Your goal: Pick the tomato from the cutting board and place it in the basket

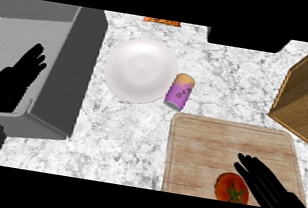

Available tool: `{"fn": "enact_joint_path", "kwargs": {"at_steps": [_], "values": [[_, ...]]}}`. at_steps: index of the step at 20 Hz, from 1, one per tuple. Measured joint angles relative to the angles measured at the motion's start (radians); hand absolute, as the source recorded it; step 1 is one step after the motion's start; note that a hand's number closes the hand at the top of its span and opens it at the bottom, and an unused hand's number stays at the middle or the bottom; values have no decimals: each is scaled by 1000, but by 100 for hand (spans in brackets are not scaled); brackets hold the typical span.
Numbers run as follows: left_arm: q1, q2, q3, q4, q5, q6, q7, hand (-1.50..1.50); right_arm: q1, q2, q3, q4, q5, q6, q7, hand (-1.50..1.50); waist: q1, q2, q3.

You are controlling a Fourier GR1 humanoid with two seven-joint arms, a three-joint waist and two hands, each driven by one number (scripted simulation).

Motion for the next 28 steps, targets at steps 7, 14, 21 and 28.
{"fn": "enact_joint_path", "kwargs": {"at_steps": [7, 14, 21, 28], "values": [[-18, -10, 31, 43, -8, -25, -23, 0, -15, 37, 18, 61, 100, -57, 6, -150, 0, 0, 0], [-20, -28, 25, -3, -29, -17, 17, 0, -50, 52, 65, 106, 219, -84, 39, 150, 3, 0, 0], [-20, -39, 38, 23, -42, -30, -9, 0, -116, 84, 108, 194, 313, -149, 32, 150, 2, -6, -8], [-45, -47, 35, 44, -51, -26, -14, 0, -155, 242, 241, 214, 356, -108, 436, 150, 6, -2, -12]]}}
